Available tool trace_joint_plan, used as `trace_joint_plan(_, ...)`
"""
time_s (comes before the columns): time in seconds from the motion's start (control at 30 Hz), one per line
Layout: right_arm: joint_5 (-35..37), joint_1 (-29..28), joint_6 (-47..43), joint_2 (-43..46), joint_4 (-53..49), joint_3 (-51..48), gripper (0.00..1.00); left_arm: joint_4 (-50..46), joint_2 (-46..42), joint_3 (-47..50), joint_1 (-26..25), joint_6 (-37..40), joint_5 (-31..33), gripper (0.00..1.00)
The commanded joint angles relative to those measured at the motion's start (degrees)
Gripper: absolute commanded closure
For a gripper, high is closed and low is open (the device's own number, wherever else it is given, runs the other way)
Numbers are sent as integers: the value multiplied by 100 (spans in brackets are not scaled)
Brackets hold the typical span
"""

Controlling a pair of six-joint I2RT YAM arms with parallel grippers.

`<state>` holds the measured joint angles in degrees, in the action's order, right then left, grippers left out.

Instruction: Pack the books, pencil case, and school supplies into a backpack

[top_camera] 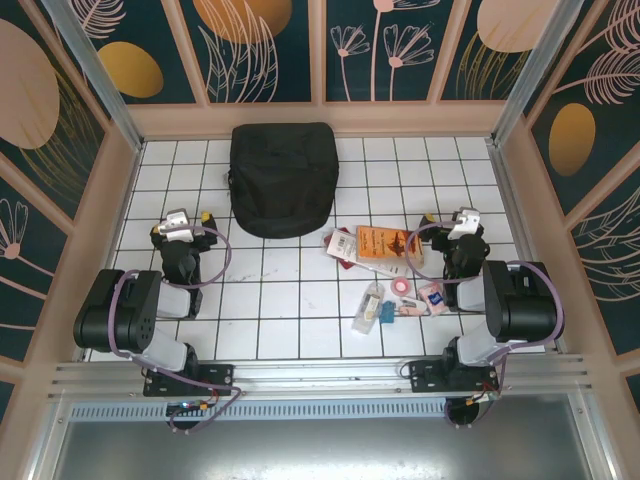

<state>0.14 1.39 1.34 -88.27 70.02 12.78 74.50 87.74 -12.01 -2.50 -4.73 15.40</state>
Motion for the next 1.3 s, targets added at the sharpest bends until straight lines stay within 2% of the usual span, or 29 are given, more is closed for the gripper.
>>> trace_joint_plan(0.0, 47, -42, -107, 0, 107, 89, 1, 14, -64, -65, 48, -19, -83, 1)
trace_joint_plan(0.5, -14, 2, -90, 5, 123, 69, 1, -8, -86, -74, 101, 12, -332, 1)
trace_joint_plan(0.57, -2, -124, -254, 257, -57, 97, 1, -252, -367, -85, 69, 40, -310, 1)
trace_joint_plan(0.6, 166, -236, -345, 680, -527, 201, 1, -713, -709, -164, 19, 84, -198, 1)
trace_joint_plan(0.67, 657, -713, -622, 1579, -1410, 498, 1, -1605, -1465, -412, -97, 100, -6, 1)
trace_joint_plan(0.77, 1043, -1855, -1131, 2662, -2345, 1146, 1, -2412, -2624, -763, -183, -492, -204, 1)
trace_joint_plan(0.83, 1563, -2651, -1361, 2777, -3276, 2003, 1, -3257, -3090, -1266, -363, -948, -218, 1)
trace_joint_plan(0.87, 2041, -3067, -1309, 2707, -3683, 2474, 1, -3834, -3187, -1666, -489, -1237, -172, 1)
trace_joint_plan(0.93, 2923, -3641, -910, 2526, -4326, 3326, 1, -5015, -3120, -2554, -719, -1743, -74, 1)
trace_joint_plan(0.97, 2927, -3753, -687, 2436, -4835, 3741, 1, -5785, -2973, -3142, -790, -1920, -78, 1)
trace_joint_plan(1.0, 2802, -3783, -389, 2322, -5317, 4162, 1, -6481, -2797, -3634, -802, -2153, -187, 1)
trace_joint_plan(1.07, 1845, -3492, 414, 2017, -6577, 5093, 1, -7923, -2202, -4756, -796, -2175, -534, 1)
trace_joint_plan(1.13, 1010, -2932, 1246, 1763, -6829, 5331, 1, -8781, -1615, -5437, -777, -2637, -214, 1)
trace_joint_plan(1.2, -427, -2234, 1966, 1457, -6362, 5242, 1, -8645, -1184, -5572, -671, -2759, -669, 1)
trace_joint_plan(1.27, -638, -1962, 2593, 921, -6510, 5569, 5, -8495, -779, -5729, -612, -2824, -818, 1)
